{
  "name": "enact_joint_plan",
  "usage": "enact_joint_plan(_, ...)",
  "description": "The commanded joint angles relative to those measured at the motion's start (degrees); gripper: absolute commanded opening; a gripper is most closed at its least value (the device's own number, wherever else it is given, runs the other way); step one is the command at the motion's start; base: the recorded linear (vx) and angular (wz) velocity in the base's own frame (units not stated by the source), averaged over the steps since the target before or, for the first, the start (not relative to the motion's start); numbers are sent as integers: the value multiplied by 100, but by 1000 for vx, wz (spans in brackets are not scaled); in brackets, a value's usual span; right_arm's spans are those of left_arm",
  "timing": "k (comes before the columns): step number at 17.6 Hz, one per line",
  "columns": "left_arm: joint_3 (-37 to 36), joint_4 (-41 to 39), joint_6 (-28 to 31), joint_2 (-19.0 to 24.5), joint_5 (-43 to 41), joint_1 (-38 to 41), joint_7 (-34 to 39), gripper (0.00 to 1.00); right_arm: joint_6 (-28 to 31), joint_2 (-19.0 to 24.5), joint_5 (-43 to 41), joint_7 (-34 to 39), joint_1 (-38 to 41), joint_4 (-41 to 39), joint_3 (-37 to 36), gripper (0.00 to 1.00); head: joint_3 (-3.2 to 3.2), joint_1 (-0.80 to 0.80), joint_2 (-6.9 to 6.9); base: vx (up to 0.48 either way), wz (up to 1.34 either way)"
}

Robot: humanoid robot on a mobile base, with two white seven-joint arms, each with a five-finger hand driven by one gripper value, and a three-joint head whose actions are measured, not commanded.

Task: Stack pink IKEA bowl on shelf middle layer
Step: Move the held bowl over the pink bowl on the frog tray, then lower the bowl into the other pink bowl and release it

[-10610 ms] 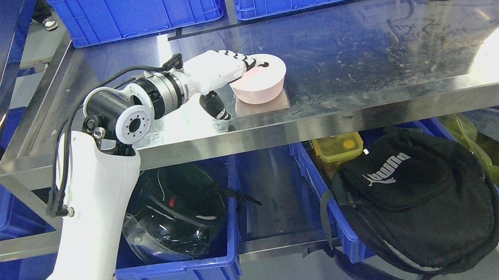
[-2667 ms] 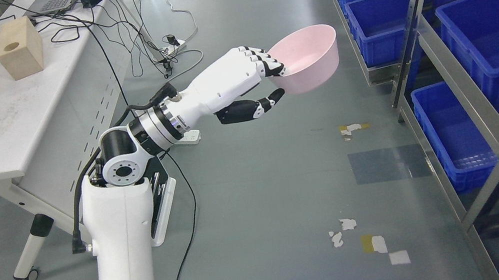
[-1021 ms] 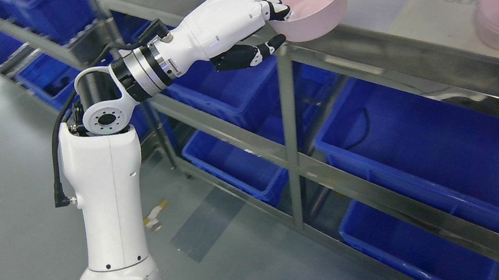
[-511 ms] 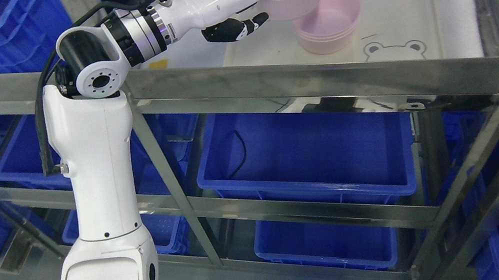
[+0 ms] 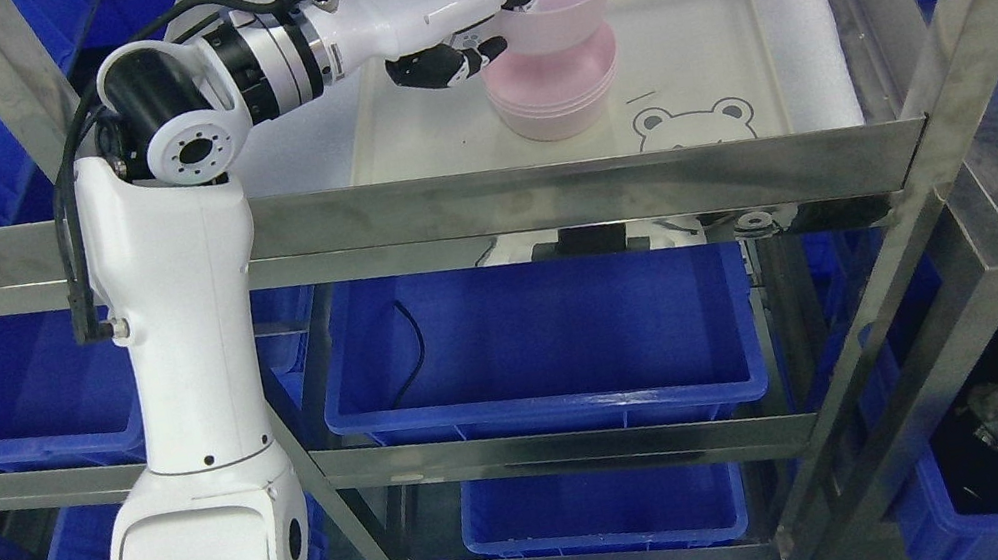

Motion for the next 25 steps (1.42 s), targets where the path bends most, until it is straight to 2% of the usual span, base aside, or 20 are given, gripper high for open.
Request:
enact_joint_plan(1, 246, -467, 3, 127, -54, 295, -30, 2, 4, -100, 0, 1, 132, -100, 0, 100, 0, 0, 0, 17, -73)
enact_joint_plan(7, 229, -390, 3, -10, -62, 339, 101, 3, 4, -100, 0, 1, 132, -100, 0, 100, 0, 0, 0, -2, 4)
enact_joint_plan(22, 71, 112, 3, -10, -343, 321, 225, 5, 4, -100, 0, 1, 132, -100, 0, 100, 0, 0, -1, 1, -13)
enact_joint_plan(24, 80, 112, 3, -10, -352, 321, 225, 9, 4, -100, 0, 1, 132, -100, 0, 100, 0, 0, -1, 1, 23)
enact_joint_plan(25, 88, 112, 3, -10, -352, 313, 225, 16, 4, -100, 0, 1, 132, -100, 0, 100, 0, 0, -1, 0, 0)
